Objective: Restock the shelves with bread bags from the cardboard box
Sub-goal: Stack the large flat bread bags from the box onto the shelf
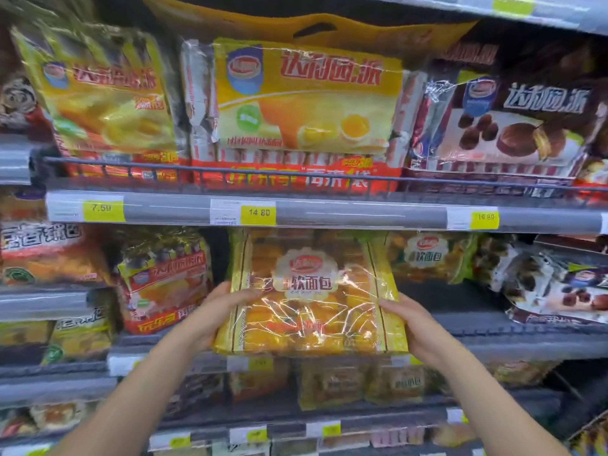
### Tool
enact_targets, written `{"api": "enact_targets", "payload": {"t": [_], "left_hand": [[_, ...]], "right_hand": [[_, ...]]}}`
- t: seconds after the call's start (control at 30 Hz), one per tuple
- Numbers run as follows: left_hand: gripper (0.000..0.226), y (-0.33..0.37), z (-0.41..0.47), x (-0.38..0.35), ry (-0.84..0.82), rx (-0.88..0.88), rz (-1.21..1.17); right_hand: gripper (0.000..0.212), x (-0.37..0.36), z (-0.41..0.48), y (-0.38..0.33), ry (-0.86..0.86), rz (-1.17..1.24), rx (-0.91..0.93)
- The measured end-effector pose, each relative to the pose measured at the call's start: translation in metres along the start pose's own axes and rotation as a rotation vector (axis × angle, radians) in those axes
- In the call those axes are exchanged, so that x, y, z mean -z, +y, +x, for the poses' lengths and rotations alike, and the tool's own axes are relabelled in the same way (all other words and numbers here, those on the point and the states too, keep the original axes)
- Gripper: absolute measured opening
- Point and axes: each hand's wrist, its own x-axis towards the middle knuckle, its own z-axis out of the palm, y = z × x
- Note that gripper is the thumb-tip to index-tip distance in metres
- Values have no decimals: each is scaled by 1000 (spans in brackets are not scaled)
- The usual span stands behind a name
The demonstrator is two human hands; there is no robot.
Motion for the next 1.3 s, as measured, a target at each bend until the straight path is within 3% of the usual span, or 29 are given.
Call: {"api": "enact_targets", "payload": {"t": [0.07,0.17,0.3,0.33,0.43,0.47,0.63,0.7,0.73,0.77,0.83,0.9,1.03,1.1,1.23,1.3], "left_hand": [[112,6,17,0,63,33,62],[38,17,38,-7,132,36,34],[53,32,56,-21,127,-61,58],[61,33,58,-25,162,-87,89],[110,15,81,-21,234,-102,122],[111,17,81,-25,234,-108,124],[71,10,86,-38,366,-99,179],[77,-6,74,-31,440,-247,276],[85,-20,70,-25,462,-286,448],[92,-30,65,-23,462,-304,628],[81,-43,60,-23,496,-290,922],[53,-40,56,-27,538,-266,1117],[35,-27,52,-30,618,-323,1360],[33,-19,50,-34,510,-230,1329],[24,-25,59,-34,27,17,1127],[24,-34,65,-31,-16,29,1118]], "right_hand": [[54,4,28,-5,-5,-24,2],[52,8,63,-9,13,-74,-17],[113,22,117,-1,13,-112,43],[117,34,142,13,3,-135,76],[112,24,154,15,41,-211,70],[109,12,146,8,72,-239,42],[93,0,137,0,205,-507,121],[90,5,127,-1,230,-654,210],[86,9,122,2,253,-716,257],[75,12,116,4,289,-774,321],[30,14,107,7,298,-855,397],[8,9,104,8,157,-920,326],[15,-6,101,16,-130,-1198,182],[13,-8,103,17,-135,-1241,189],[16,-7,106,14,-143,-1244,164],[16,-7,107,15,-161,-1262,161]]}}
